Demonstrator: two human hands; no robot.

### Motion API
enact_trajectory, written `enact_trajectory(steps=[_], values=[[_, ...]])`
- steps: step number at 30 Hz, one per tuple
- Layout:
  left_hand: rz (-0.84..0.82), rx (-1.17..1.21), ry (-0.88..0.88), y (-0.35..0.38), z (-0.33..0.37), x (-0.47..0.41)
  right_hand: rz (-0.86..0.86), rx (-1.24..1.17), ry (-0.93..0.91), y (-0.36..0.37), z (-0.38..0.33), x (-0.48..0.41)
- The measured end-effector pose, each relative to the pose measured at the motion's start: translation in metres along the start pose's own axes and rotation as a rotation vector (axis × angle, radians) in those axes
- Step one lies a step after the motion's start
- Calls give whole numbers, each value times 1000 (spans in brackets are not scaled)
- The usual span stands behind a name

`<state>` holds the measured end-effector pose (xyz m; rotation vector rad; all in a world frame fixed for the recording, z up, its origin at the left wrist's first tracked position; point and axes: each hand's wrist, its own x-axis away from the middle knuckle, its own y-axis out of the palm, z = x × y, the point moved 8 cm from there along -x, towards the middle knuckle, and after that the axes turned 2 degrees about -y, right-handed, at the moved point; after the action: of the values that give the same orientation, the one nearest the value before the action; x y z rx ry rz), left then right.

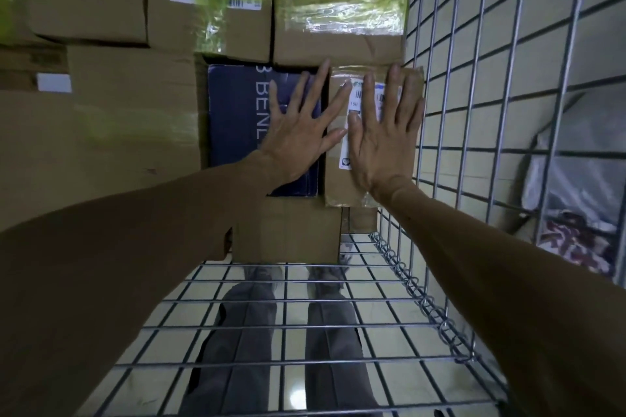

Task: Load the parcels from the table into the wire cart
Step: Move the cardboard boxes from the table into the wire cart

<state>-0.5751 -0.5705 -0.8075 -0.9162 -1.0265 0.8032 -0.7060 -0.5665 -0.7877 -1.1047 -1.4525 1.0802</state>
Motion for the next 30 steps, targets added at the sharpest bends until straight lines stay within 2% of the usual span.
enact_trajectory(steps=[4,7,10,15,19,21,25,30], values=[[41,-120,41,15,-1,-4,-36,19,26,23,-2,-3],[135,-189,86,26,-3,-2,-53,71,104,41,2,-2],[159,-243,68,25,-4,-5,-61,50,99,46,2,-4],[-38,-214,29,22,-1,-3,-150,-34,84,42,3,-5],[-262,-140,24,1,2,2,-390,-73,62,25,5,-6],[-339,-96,15,-22,4,15,-444,-93,30,1,2,2],[-415,-32,-40,-76,1,65,-490,-82,50,-64,-1,31],[-395,86,-113,-169,-7,137,-482,3,2,-161,-24,60]])
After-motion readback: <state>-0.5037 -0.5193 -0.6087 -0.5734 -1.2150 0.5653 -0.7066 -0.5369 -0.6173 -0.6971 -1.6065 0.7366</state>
